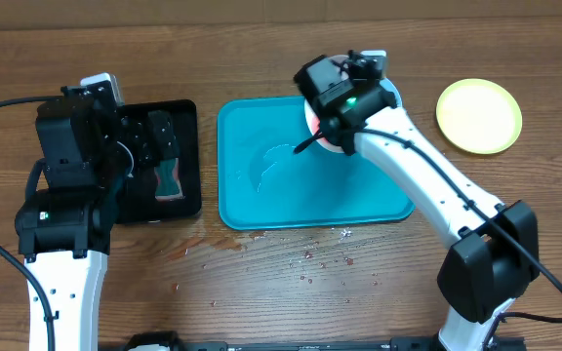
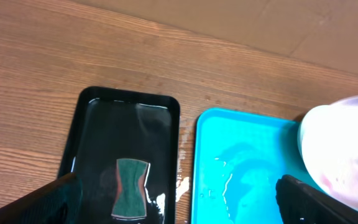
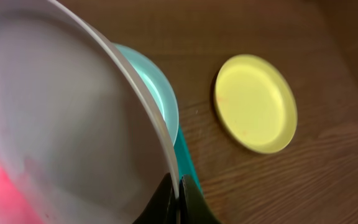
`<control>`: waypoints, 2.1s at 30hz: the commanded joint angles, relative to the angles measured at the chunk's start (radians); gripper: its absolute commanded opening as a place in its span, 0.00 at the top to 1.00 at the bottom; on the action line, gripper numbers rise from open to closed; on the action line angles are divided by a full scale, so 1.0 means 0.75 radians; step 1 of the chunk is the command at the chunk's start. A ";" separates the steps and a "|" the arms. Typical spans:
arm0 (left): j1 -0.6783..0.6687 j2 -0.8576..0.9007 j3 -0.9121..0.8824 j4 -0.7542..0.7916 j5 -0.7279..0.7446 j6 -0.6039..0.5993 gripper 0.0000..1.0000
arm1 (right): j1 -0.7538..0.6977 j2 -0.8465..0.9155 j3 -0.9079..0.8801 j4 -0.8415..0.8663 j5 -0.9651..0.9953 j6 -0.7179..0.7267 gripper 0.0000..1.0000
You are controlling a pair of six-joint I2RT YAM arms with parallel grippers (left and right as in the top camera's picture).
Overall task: Clean dirty plates on tray and stack at the side
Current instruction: 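Lift the white plate upright with the right gripper and carry it rightward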
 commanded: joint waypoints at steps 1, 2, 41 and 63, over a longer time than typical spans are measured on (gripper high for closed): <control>-0.001 -0.014 0.016 0.007 0.039 0.051 0.00 | 0.083 -0.047 0.042 0.027 0.309 0.001 0.96; 0.000 -0.014 0.016 0.007 0.038 0.051 0.00 | 0.102 -0.047 0.042 0.035 0.341 0.002 0.96; 0.151 -0.014 0.016 0.011 0.104 0.090 0.00 | 0.385 -0.047 0.039 0.377 0.840 0.011 0.96; 0.151 -0.014 0.016 -0.003 0.104 0.089 0.00 | 0.384 -0.047 0.039 0.443 0.610 -0.169 0.96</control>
